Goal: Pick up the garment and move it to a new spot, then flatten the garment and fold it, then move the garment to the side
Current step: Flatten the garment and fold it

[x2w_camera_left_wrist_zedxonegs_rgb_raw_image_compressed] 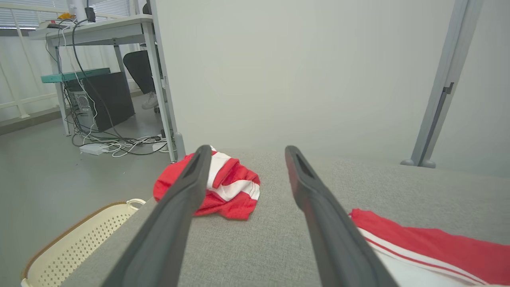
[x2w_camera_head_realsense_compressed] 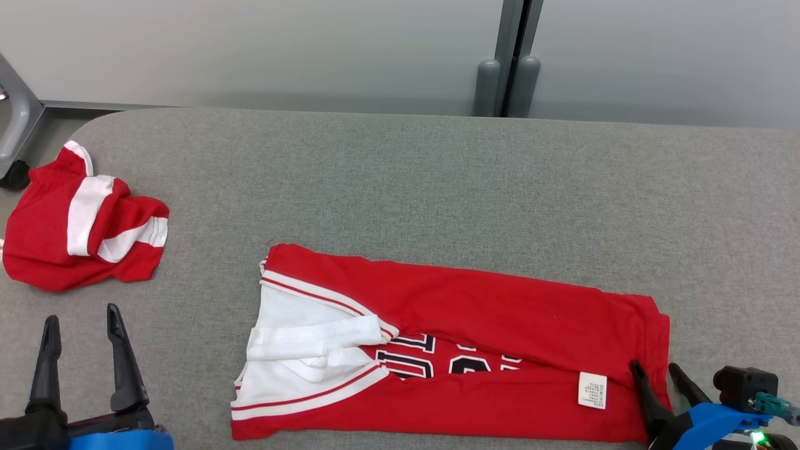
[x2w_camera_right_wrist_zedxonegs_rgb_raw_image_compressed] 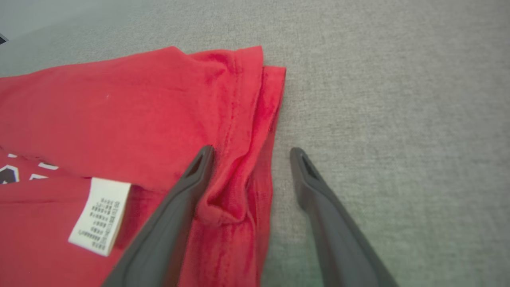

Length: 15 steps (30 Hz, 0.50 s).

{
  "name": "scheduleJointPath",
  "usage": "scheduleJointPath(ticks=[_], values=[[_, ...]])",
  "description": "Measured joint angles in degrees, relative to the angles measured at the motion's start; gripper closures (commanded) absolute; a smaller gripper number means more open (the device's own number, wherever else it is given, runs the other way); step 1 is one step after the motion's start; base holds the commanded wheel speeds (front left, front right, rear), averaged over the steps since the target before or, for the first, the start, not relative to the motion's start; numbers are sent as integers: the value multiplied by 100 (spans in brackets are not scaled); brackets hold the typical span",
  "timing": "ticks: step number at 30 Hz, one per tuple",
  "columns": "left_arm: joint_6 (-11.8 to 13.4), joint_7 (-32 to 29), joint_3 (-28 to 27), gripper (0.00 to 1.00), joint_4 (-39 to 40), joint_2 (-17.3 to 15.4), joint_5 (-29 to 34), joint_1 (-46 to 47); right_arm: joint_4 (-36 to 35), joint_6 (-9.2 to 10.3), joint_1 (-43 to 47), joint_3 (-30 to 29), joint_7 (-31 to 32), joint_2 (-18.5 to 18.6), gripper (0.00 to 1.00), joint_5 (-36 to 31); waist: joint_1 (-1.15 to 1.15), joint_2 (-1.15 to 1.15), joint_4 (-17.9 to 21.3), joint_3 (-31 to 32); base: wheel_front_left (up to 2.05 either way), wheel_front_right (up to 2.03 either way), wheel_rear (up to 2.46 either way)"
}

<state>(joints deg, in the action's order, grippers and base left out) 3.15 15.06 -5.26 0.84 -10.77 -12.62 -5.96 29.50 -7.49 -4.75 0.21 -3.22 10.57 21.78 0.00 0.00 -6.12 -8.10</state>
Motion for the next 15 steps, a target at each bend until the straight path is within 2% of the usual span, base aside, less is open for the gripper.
scheduleJointPath(ticks=[5,6,8,15], values=[[-224,0,-124,0,-52,177,275,-49,142,1,-9,76,66,-98,0,-48,0,0,19,31,0,0,0],[-269,0,-130,0,-60,189,337,-49,168,1,-22,109,85,-99,22,-46,0,0,19,42,0,0,0],[-325,0,-132,0,-70,216,445,-47,201,10,-31,168,112,-127,100,46,0,0,16,75,0,0,0],[-422,0,-180,0,-113,287,714,-108,272,-2,-38,145,-19,-133,100,308,0,0,36,228,0,0,0]])
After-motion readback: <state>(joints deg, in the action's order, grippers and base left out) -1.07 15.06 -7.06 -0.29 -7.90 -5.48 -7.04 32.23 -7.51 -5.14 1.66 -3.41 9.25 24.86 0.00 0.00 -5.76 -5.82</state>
